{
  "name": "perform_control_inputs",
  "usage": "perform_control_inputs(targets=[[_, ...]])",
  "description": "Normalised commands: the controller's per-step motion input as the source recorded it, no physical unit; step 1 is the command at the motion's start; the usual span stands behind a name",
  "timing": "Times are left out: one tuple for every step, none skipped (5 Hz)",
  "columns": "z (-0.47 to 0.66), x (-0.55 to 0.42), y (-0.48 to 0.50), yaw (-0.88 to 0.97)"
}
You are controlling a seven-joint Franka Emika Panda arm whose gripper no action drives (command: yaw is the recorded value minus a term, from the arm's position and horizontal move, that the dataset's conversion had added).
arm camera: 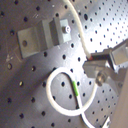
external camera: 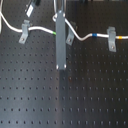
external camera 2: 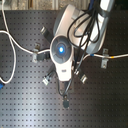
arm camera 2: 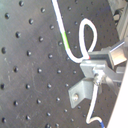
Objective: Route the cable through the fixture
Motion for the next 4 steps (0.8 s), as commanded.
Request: perform_control_inputs(targets=[[-0.11,0.426,-0.240,-0.10],[-0.01,0.541,-0.167,-0.40],[-0.05,0.445,-0.330,-0.38],[-0.06,0.116,-0.439,0.00]])
